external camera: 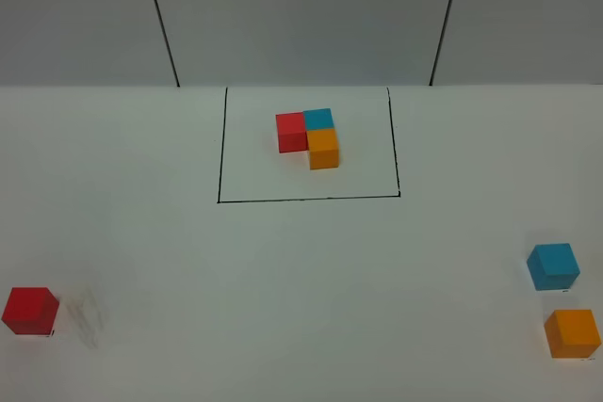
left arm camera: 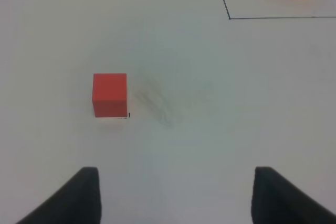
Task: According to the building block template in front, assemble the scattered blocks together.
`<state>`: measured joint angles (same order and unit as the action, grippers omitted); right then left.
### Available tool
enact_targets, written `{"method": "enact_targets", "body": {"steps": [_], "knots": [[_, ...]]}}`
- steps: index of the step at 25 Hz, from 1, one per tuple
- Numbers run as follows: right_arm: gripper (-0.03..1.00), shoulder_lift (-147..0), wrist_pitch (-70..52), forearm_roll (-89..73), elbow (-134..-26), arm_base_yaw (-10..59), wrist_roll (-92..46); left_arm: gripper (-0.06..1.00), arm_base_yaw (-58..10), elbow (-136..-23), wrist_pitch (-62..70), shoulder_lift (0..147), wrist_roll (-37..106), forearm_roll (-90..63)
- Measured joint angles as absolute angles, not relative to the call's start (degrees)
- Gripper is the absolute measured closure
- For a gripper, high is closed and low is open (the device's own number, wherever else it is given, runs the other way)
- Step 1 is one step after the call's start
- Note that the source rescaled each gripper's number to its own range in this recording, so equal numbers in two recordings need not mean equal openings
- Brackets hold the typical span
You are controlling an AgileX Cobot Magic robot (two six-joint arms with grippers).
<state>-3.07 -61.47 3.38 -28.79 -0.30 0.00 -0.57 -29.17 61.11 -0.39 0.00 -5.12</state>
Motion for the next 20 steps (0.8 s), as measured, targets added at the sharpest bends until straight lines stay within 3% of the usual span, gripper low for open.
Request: {"method": "enact_targets", "body": {"steps": [20], "knots": [[0.97, -3.1, -61.5, 3.4, -28.8, -0.3, 0.0, 0.39, -0.6, -29.2, 61.1, -0.4, 0.0, -5.1]]}}
